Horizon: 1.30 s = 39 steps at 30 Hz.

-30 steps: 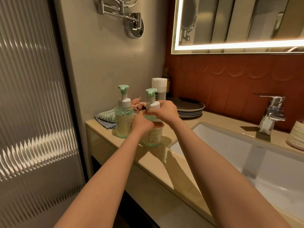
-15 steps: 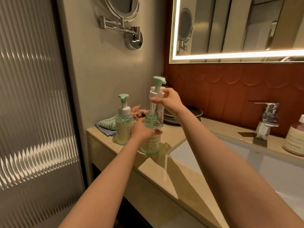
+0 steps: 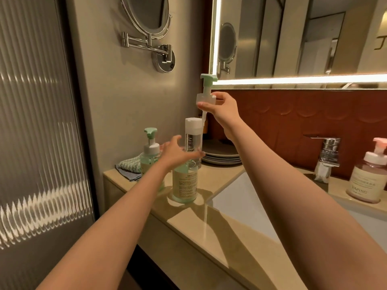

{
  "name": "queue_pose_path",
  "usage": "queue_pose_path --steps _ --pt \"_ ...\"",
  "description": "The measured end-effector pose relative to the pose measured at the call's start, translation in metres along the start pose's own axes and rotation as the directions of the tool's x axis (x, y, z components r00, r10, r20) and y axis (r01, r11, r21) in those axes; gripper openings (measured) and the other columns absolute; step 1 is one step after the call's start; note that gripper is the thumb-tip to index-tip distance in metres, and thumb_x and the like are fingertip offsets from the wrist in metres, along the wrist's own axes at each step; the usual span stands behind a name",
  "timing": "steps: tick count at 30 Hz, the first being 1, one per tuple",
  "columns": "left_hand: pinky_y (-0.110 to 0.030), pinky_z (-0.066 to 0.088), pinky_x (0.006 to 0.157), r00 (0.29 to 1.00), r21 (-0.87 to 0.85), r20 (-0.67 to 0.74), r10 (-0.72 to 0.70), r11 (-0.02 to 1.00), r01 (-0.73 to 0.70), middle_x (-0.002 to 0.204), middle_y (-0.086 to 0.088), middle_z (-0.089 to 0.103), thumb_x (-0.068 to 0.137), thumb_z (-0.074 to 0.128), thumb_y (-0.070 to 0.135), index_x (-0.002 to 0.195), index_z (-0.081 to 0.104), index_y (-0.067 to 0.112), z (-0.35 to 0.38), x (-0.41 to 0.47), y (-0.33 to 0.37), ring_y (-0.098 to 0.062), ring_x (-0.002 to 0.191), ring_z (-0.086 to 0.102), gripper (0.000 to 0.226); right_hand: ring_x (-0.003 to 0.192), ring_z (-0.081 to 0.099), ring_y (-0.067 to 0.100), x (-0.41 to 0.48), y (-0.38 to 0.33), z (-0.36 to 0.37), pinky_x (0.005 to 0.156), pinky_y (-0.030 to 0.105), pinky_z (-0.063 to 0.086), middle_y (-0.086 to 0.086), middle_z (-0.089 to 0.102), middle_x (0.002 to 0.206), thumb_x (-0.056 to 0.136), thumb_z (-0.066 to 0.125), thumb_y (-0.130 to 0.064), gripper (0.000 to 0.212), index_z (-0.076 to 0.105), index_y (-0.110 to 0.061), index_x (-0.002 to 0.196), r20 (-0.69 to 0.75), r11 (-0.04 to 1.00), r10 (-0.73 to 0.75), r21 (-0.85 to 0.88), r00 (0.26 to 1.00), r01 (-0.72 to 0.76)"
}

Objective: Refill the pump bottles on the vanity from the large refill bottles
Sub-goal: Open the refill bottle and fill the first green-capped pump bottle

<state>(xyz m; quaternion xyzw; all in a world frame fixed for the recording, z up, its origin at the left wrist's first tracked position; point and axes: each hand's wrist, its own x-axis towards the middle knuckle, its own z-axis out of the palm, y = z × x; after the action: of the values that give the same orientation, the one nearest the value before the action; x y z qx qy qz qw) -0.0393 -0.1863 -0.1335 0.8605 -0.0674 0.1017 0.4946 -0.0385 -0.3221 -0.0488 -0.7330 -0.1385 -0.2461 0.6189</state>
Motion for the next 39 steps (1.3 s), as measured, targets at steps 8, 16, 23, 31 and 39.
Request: queue_pose_path --steps 8,16,23,31,39 --pt "-0.031 0.042 0.094 0.985 -0.209 -0.132 0.113 0.968 -0.139 0.133 -0.008 0.049 0.088 0.044 -0.002 0.137 0.041 0.011 -0.017 0.017 0.048 -0.018 0.117 0.046 0.051 0.106 0.056 0.019 0.008 0.024 -0.008 0.093 0.041 0.047 0.005 0.059 0.119 0.072 0.078 -0.022 0.057 0.052 -0.014 0.122 0.034 0.946 -0.017 -0.322 0.999 0.027" --pt "-0.039 0.053 0.089 0.974 -0.139 -0.21 -0.085 0.989 0.056 0.102 -0.007 0.063 0.088 0.04 -0.002 0.078 0.055 0.02 -0.015 0.049 0.017 -0.021 0.088 0.06 0.029 0.106 0.054 0.025 0.015 0.076 -0.007 0.096 0.048 0.042 0.004 0.059 0.111 0.068 0.079 -0.023 0.057 0.051 -0.016 0.117 0.131 0.792 0.171 -0.608 0.977 -0.057" --pt "-0.041 0.052 0.09 0.982 -0.052 -0.168 -0.084 0.996 0.076 0.085 0.0 0.058 0.087 0.038 -0.004 0.074 0.054 0.023 -0.01 0.08 -0.005 -0.025 0.096 0.06 0.033 0.104 0.055 0.024 0.019 0.124 0.016 0.096 0.051 0.041 0.001 0.062 0.108 0.067 0.079 -0.024 0.041 0.062 -0.021 0.104 0.263 0.673 0.314 -0.739 0.912 -0.018" --pt "-0.037 0.047 0.094 0.991 0.02 0.015 -0.131 0.991 0.13 0.103 -0.008 0.061 0.086 0.044 -0.007 0.073 0.059 0.018 0.01 0.091 -0.018 -0.022 0.103 0.055 0.031 0.109 0.054 0.025 0.015 0.165 0.038 0.097 0.05 0.042 0.002 0.06 0.115 0.077 0.07 -0.029 0.045 0.058 -0.02 0.12 0.314 0.598 0.44 -0.801 0.842 -0.014" --pt "-0.034 0.048 0.094 0.985 -0.031 0.086 -0.153 0.987 0.156 0.114 -0.013 0.059 0.089 0.039 -0.009 0.076 0.059 0.015 0.011 0.096 -0.013 -0.025 0.108 0.055 0.034 0.105 0.057 0.024 0.012 0.17 0.037 0.091 0.042 0.05 0.006 0.06 0.119 0.075 0.071 -0.017 0.052 0.057 -0.016 0.125 0.362 0.618 0.475 -0.786 0.802 -0.012"
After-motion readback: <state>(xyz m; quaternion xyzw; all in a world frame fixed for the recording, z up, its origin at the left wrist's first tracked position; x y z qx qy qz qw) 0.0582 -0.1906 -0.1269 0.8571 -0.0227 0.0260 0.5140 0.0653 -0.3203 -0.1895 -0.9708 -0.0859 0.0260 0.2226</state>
